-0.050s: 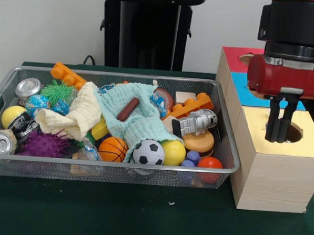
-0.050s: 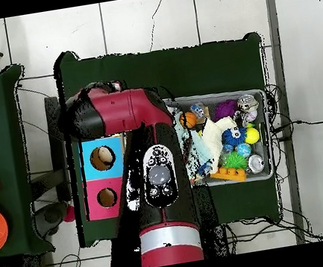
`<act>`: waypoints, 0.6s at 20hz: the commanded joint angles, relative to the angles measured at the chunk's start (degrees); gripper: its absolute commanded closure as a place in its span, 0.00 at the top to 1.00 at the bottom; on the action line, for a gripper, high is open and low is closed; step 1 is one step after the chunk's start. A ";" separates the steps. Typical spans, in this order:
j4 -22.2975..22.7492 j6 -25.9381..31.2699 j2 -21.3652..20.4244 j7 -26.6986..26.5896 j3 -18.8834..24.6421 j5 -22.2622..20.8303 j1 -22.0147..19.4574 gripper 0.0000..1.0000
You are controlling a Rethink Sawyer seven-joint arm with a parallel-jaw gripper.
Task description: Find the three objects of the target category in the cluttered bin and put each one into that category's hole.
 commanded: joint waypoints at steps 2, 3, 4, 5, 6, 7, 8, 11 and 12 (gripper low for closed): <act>6.15 15.25 2.29 3.31 3.45 0.31 -1.77 0.00; 6.34 15.88 2.11 3.27 3.92 0.60 -2.06 0.00; 6.17 16.79 2.12 3.01 4.35 0.74 -2.28 0.00; 6.32 17.17 2.02 3.02 4.85 1.04 -2.55 0.00; 6.50 17.96 1.96 2.60 5.62 1.37 -2.93 0.00; 6.68 18.76 1.89 2.18 6.40 1.70 -3.32 0.00; 6.97 18.76 1.60 2.18 6.61 1.71 -3.37 0.00; 7.75 18.43 0.43 3.16 6.97 2.08 -3.38 0.00; 7.50 18.51 0.18 3.54 7.00 2.17 -3.29 0.00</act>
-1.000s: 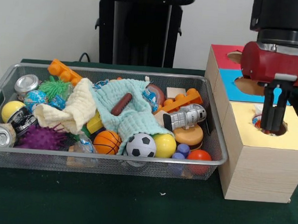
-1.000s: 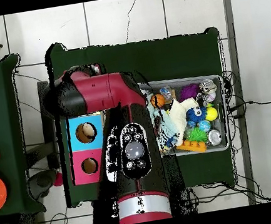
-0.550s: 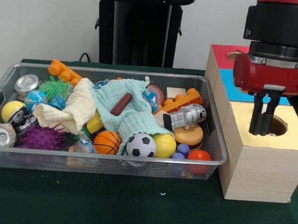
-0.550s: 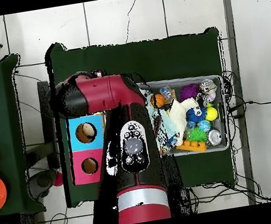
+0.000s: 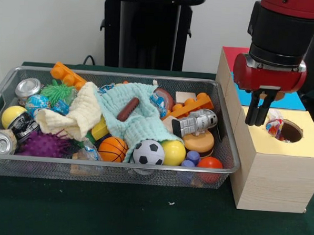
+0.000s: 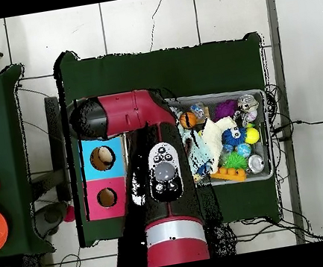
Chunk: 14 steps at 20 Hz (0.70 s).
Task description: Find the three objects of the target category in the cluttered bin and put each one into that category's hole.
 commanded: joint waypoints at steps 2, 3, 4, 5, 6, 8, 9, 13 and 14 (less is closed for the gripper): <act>6.45 4.91 -0.38 4.92 5.28 1.86 -1.57 0.00; 6.51 4.96 -0.57 5.58 5.24 2.21 -1.43 0.00; 6.39 5.31 -0.62 5.92 5.23 2.47 -1.29 0.00; 6.38 5.31 -0.59 5.95 5.53 2.82 -1.33 0.00; 6.38 5.32 -0.56 5.98 5.83 3.17 -1.36 0.00; 6.46 5.27 -0.45 6.21 6.39 3.96 -1.40 0.00; 6.62 5.39 -0.39 6.40 6.71 4.43 -1.46 0.00; 7.34 4.36 0.27 7.77 8.30 6.89 -1.89 0.00; 7.39 4.25 0.29 7.97 8.45 7.34 -1.86 0.00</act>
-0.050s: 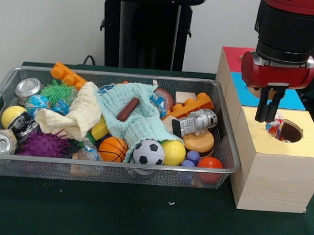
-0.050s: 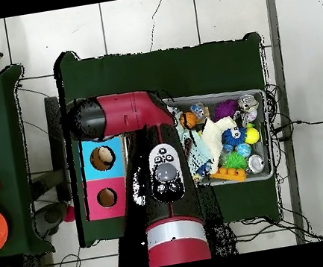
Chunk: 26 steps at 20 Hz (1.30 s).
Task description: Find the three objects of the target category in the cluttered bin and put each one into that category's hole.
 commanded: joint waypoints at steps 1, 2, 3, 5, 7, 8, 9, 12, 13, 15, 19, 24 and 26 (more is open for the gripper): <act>6.05 4.02 1.18 8.17 6.75 4.71 -1.51 0.00; 6.50 3.84 0.91 8.31 6.74 5.04 -1.41 0.00; 6.63 3.75 0.89 8.51 6.71 5.36 -1.29 0.00; 6.09 3.71 1.71 8.81 6.44 5.64 -0.92 0.00; 5.31 3.98 2.71 8.64 6.10 5.45 -0.62 0.00; 5.16 3.98 3.16 8.64 5.94 5.27 -0.49 0.00; 5.00 3.98 3.61 8.63 5.78 5.09 -0.37 0.00; 4.47 4.17 4.89 8.06 5.57 4.45 -0.25 0.00; 4.37 4.40 5.14 7.76 5.49 4.19 -0.23 0.00; 4.20 5.26 5.47 7.14 5.35 3.77 -0.24 0.00; 4.10 6.08 5.89 5.55 5.14 2.69 -0.28 0.00; 3.65 7.59 6.62 5.25 4.40 2.15 -0.21 0.00; 3.49 7.75 7.01 5.23 4.37 2.17 -0.27 0.00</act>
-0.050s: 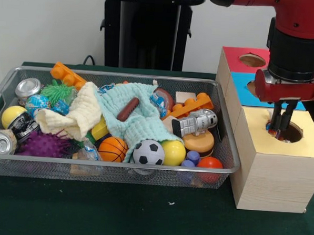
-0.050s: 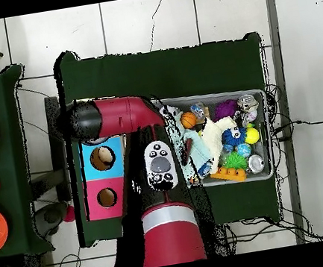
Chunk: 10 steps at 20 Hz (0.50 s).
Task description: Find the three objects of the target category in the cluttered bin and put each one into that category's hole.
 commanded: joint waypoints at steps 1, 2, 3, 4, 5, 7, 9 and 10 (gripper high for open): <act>2.62 7.70 3.49 5.18 2.26 -1.39 -0.48 0.00; 2.38 7.99 3.72 5.08 2.29 -1.37 -0.54 0.00; 2.14 8.28 3.95 4.99 2.32 -1.36 -0.59 0.00; 1.73 8.86 4.22 4.92 2.21 -1.44 -0.59 0.00; 1.49 9.26 4.44 4.82 2.21 -1.45 -0.66 0.00; 0.87 9.94 4.98 4.11 2.13 -1.89 -0.75 0.00; 0.75 10.29 5.23 3.63 2.02 -2.20 -0.84 0.00; 0.74 10.29 5.29 3.58 1.94 -2.28 -0.89 0.00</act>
